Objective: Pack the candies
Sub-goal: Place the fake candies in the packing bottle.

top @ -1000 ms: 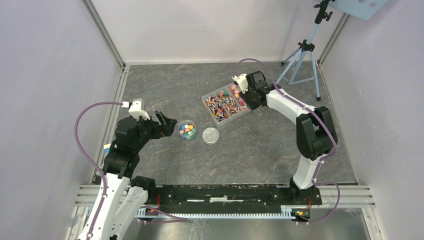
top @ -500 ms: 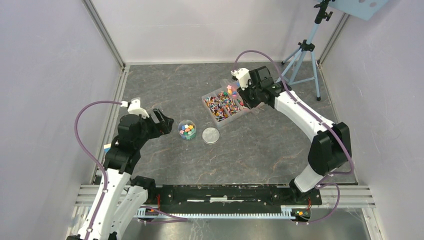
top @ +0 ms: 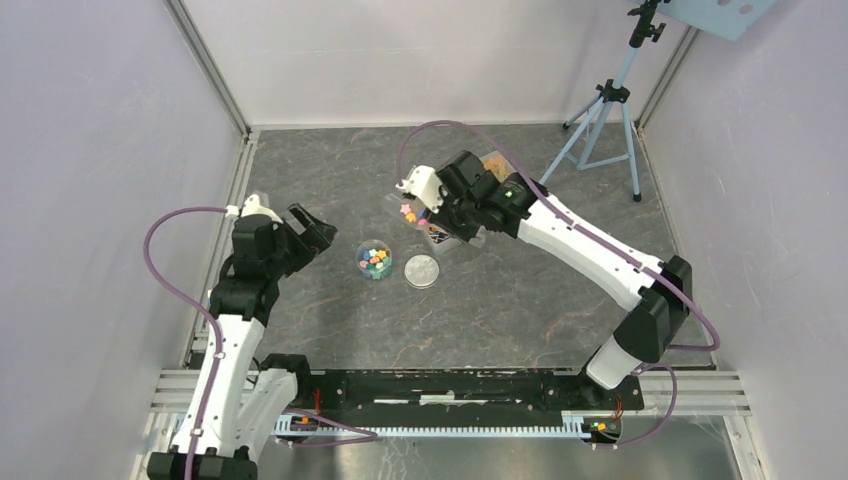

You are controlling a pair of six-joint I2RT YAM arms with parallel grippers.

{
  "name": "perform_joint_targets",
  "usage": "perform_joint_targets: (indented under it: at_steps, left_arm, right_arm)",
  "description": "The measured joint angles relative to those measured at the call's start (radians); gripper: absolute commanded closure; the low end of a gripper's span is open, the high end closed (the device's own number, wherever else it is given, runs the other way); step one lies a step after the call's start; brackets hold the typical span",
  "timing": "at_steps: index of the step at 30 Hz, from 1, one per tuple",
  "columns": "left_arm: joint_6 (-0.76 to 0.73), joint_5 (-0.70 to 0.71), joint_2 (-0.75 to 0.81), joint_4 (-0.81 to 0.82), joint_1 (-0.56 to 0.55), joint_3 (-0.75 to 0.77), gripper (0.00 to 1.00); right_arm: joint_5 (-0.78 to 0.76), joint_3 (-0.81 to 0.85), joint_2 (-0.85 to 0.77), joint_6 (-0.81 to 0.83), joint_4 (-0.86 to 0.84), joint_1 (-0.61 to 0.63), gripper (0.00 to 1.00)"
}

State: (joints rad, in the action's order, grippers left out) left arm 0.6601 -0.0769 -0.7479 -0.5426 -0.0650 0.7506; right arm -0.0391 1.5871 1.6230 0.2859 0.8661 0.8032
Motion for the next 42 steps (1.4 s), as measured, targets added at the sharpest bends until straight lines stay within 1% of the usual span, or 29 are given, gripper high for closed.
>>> perform_joint_targets:
  at_steps: [6,11,14,17,24,32,42]
  left_arm:
    - [0.093,-0.032,0.018,0.055,0.131,-0.077,0.01]
    - [0.153,-0.085,-0.006,0.076,0.219,-0.145,0.00]
    - [0.191,-0.093,-0.030,0.075,0.277,-0.168,0.00]
    - [0.218,-0.095,-0.035,0.080,0.310,-0.188,0.00]
    - [0.255,-0.096,-0.018,0.097,0.332,-0.245,0.00]
    - [0.258,-0.101,-0.015,0.106,0.339,-0.251,0.00]
    - [0.258,-0.101,-0.006,0.113,0.339,-0.277,0.01]
  right_arm:
    - [-0.057,0.060,0.055,0.005,0.072,0.098,1.00]
    - [-0.109,0.106,0.132,0.008,0.132,0.175,1.00]
    - [-0.144,0.140,0.176,0.008,0.167,0.214,1.00]
    - [-0.183,0.162,0.206,0.007,0.188,0.244,1.00]
    - [-0.292,0.170,0.227,0.008,0.225,0.291,1.00]
    - [-0.415,0.193,0.265,0.019,0.239,0.333,1.00]
    - [-0.494,0.203,0.299,0.044,0.243,0.361,1.00]
